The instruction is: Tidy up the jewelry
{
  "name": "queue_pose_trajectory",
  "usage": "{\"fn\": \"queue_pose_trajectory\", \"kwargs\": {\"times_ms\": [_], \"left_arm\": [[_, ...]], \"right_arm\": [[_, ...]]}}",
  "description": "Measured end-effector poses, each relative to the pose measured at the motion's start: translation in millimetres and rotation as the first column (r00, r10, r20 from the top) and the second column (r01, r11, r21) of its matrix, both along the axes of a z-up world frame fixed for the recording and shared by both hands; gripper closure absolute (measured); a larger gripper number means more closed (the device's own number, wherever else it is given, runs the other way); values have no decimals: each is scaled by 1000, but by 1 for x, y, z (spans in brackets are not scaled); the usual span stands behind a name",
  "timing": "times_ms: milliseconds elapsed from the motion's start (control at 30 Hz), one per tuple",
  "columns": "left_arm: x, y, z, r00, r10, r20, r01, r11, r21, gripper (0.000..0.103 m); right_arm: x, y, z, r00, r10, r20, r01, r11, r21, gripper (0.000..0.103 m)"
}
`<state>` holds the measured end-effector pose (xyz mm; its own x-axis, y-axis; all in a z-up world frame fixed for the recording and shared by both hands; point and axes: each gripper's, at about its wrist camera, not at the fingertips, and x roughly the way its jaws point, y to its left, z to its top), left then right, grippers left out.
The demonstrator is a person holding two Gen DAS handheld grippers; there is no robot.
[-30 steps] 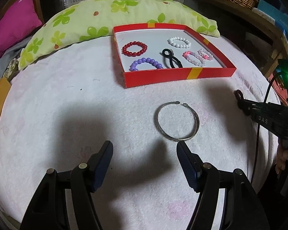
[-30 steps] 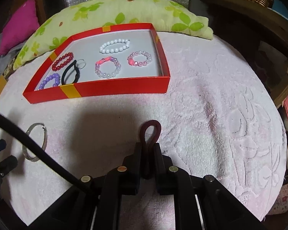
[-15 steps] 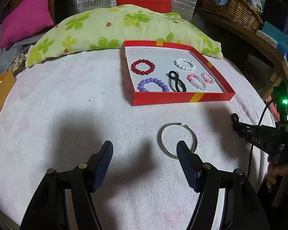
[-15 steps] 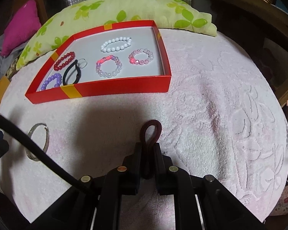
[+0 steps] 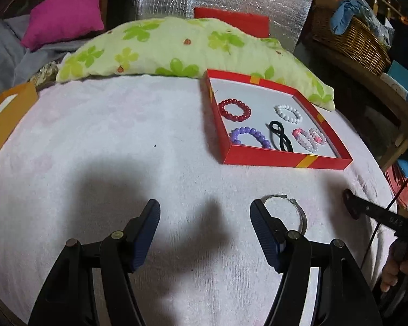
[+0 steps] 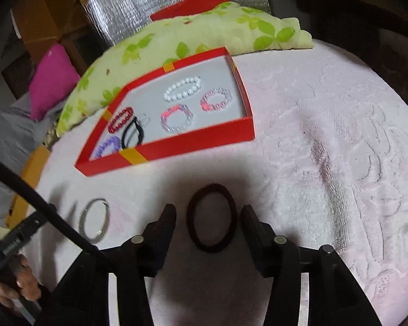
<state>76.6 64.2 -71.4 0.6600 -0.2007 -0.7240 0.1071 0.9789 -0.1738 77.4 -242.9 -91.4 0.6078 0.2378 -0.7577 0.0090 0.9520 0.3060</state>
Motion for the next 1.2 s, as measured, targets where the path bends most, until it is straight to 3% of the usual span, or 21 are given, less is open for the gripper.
{"fn": "queue_pose_trajectory", "kwargs": {"times_ms": [267,433,667,800,1100,1200], "left_arm": [[-5,-29,-1,991,-128,46,125,990,64,34],[-8,-52,-10,971,-240,15,238,968,77,33],[-15,-72,-12,946,-323,13,321,944,68,33],[-13,-79,-15,940,-342,-8,342,937,69,31],[4,-80,-23,950,-309,-46,310,950,23,31],[7,-80,-25,952,-302,-44,303,953,26,31]], "right_arm": [[-4,-6,21,997,48,54,-51,997,62,53],[-4,-18,14,1000,22,-7,-22,997,77,54],[-1,-18,4,998,16,-60,-13,998,61,54],[0,-11,2,998,31,-54,-28,998,50,54],[4,3,-2,998,48,-40,-49,999,-22,53],[4,8,-4,998,54,-32,-56,995,-86,63]]}}
